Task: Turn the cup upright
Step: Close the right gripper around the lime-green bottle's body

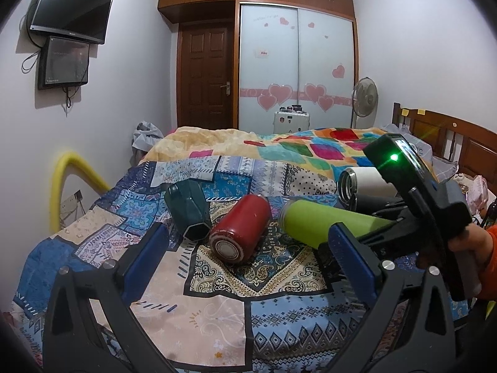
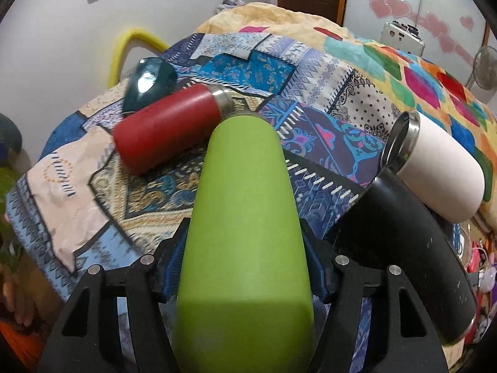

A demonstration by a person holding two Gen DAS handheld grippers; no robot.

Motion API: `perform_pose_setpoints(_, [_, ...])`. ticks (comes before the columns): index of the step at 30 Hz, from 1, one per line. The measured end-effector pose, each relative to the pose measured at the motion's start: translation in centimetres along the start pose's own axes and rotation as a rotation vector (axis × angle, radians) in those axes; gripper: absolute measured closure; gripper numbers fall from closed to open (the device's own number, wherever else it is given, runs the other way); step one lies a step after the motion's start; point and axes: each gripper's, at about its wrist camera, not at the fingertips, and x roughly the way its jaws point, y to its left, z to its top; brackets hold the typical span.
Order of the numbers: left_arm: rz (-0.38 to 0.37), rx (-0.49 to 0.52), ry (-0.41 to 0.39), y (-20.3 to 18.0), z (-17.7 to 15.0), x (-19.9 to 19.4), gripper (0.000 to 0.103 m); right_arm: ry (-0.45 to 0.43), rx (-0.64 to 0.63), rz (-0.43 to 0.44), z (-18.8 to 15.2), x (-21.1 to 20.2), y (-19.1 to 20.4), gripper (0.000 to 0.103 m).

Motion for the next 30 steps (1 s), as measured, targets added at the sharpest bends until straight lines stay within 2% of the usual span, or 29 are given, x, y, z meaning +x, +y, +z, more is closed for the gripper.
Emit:
perform_pose_setpoints(9, [0.004,0.004,-0.018,-0.4,0.3,-2.2,0.000,-0.075,-0.044,0.010,-1.6,-3.2,2.3,0.042])
perform_pose_setpoints(18, [0.013,-0.001,-0.022,-0.2,0.3,-3.8,0.000,-0.132,-0.057,0.071,-2.8,-4.5,4.3,0.042])
perform_pose_setpoints(30, [0.027,0.003,0.036,0.0,-0.9,-2.2,0.000,-0.077,-0.035,0.095,-4.2,-1.2,4.2,0.042])
